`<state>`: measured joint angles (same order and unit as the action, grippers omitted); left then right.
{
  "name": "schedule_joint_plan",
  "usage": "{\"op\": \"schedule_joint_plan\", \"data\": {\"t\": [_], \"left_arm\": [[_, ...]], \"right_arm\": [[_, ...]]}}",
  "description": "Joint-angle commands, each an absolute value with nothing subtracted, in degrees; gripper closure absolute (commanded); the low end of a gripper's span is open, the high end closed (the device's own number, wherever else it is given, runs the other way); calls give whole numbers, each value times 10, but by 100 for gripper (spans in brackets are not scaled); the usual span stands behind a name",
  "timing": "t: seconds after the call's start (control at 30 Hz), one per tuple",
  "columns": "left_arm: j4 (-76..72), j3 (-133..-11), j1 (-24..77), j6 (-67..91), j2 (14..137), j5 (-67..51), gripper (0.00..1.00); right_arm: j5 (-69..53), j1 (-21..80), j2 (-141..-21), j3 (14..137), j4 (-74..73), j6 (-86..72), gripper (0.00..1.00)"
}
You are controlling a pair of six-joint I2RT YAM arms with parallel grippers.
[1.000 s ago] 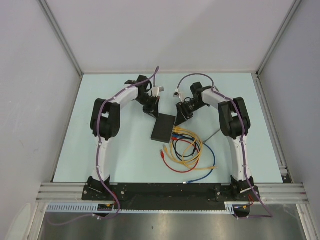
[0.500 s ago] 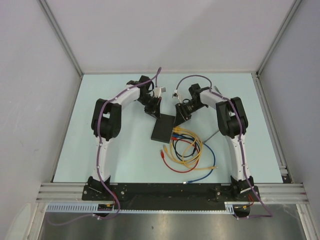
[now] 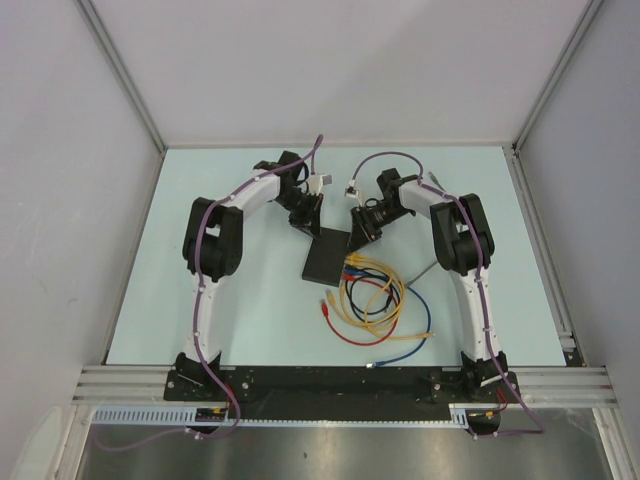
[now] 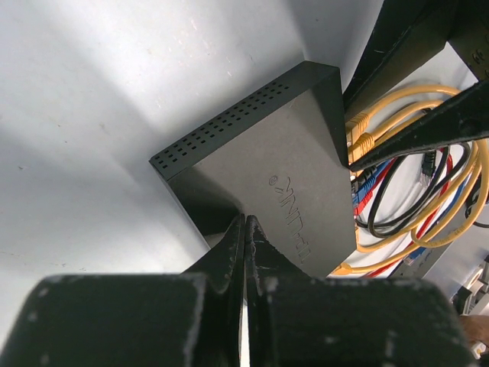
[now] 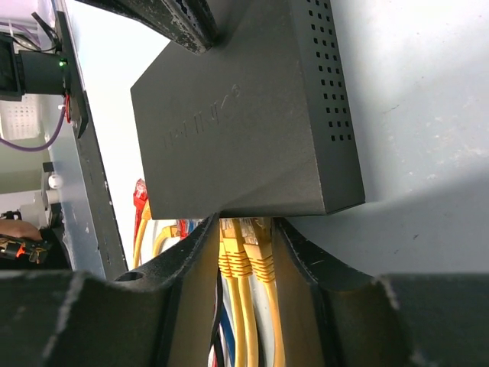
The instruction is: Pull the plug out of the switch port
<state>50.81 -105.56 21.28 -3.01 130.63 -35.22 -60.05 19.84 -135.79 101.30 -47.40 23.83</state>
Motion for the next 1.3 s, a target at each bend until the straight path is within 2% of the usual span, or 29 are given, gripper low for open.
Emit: {"op": "schedule_joint_plan", "data": {"t": [0.0, 0.6, 0.93, 1.07, 1.27], "left_arm": [[501, -1055, 221, -43, 1328, -289, 99], [499, -1058, 224, -44, 1330, -286, 99], [499, -1060, 225, -44, 1330, -285, 98], [499, -1061, 225, -46, 1331, -284, 98], [500, -1061, 226, -47, 1332, -285, 98]], "right_arm": [[-589, 200, -1377, 1029, -473, 247, 64], [-548, 216, -1378, 1027, -455, 228, 83], [-569, 214, -1386, 1039, -481, 250, 74], [-581, 213, -1391, 1046, -492, 261, 66], [-587, 214, -1393, 1049, -494, 267, 69]]}}
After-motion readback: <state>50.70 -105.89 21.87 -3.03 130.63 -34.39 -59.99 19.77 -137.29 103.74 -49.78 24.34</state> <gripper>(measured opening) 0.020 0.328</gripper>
